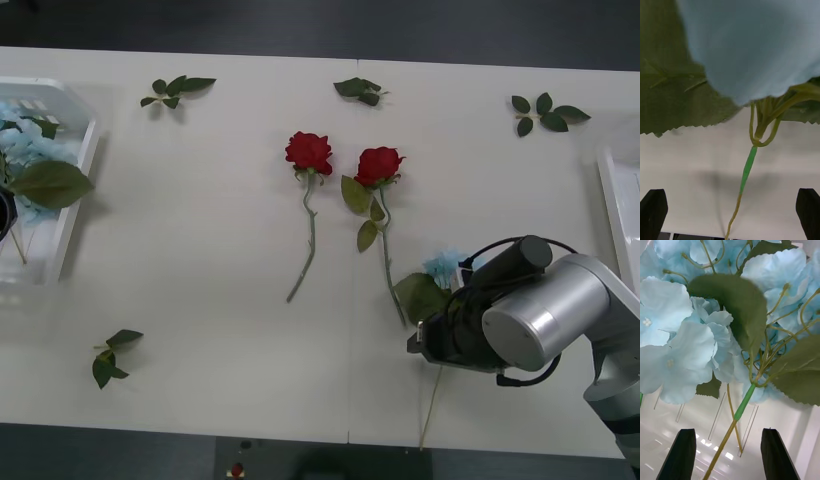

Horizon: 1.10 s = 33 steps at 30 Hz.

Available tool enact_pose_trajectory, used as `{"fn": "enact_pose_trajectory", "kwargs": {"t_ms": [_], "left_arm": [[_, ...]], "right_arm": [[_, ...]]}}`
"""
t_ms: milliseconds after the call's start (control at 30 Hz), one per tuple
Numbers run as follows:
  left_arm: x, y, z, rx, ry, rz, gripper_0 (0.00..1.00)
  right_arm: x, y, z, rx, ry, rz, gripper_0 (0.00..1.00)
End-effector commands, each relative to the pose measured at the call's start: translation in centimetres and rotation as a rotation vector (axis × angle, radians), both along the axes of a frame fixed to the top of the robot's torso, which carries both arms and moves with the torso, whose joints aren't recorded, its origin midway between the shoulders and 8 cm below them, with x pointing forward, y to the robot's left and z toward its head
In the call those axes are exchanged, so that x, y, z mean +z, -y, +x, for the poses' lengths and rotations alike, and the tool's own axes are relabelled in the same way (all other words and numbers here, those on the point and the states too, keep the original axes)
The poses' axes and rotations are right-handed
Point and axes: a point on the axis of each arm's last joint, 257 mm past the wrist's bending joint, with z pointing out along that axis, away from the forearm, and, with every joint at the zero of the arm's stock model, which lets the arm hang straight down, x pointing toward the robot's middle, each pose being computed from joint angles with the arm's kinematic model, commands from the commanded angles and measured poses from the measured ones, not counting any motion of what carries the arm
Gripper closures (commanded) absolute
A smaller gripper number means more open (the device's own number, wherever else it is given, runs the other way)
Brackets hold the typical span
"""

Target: Put the red flowers into the right box and the blue flowers into the left box

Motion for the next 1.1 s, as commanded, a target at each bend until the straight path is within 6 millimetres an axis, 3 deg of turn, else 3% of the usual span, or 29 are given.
{"fn": "enact_pose_trajectory", "kwargs": {"t_ms": [33, 200, 300, 367, 500, 567, 600, 633, 667, 700, 867, 1000, 1033, 1067, 1100], "left_arm": [[2.9, -1.0, 1.0, -0.027, 0.043, 0.057, 0.43], [4.3, 0.1, 1.7, -0.055, 0.081, 0.051, 0.29], [6.6, 2.6, 2.1, -0.086, 0.126, -0.028, 0.15], [8.3, 4.8, 2.0, -0.112, 0.146, -0.081, 0.00], [10.5, 9.0, 1.6, -0.137, 0.184, -0.181, 0.00], [11.2, 11.0, 1.8, -0.150, 0.214, -0.220, 0.00], [11.4, 12.3, 1.9, -0.156, 0.228, -0.250, 0.00], [11.6, 13.5, 2.2, -0.162, 0.239, -0.276, 0.00], [11.7, 14.5, 2.5, -0.168, 0.246, -0.297, 0.00], [11.9, 15.7, 2.9, -0.174, 0.255, -0.314, 0.00], [12.0, 20.3, 5.0, -0.177, 0.304, -0.331, 0.00], [11.0, 24.0, 6.4, -0.178, 0.314, -0.357, 0.00], [11.0, 24.0, 6.4, -0.178, 0.314, -0.357, 0.00], [10.3, 26.2, 7.3, -0.194, 0.317, -0.352, 0.00], [10.0, 27.0, 7.6, -0.200, 0.320, -0.345, 0.00]], "right_arm": [[-0.1, -0.2, -0.3, -0.012, 0.003, 0.000, 0.00], [-0.5, 0.0, -0.4, -0.017, 0.004, -0.001, 0.00], [-0.9, 0.0, -0.2, -0.018, 0.009, 0.000, 0.00], [-1.2, 0.1, 0.1, -0.022, 0.016, 0.002, 0.00], [-1.8, 0.2, 0.6, -0.028, 0.027, 0.005, 0.00], [-1.9, 0.3, 0.6, -0.030, 0.026, 0.003, 0.15], [-1.9, 0.4, 0.7, -0.029, 0.029, -0.001, 0.46], [-1.9, 0.3, 0.7, -0.028, 0.031, -0.002, 0.84], [-1.9, 0.3, 0.7, -0.026, 0.033, -0.004, 0.95], [-1.9, 0.4, 0.8, -0.026, 0.035, -0.006, 1.00], [-1.8, 0.5, 1.1, -0.026, 0.048, -0.019, 1.00], [-1.8, 0.7, 1.2, -0.027, 0.054, -0.027, 1.00], [-1.8, 0.7, 1.2, -0.027, 0.054, -0.027, 1.00], [-1.3, 0.6, 1.4, -0.022, 0.068, -0.030, 1.00], [-1.0, 0.7, 1.5, -0.017, 0.076, -0.032, 1.00]]}}
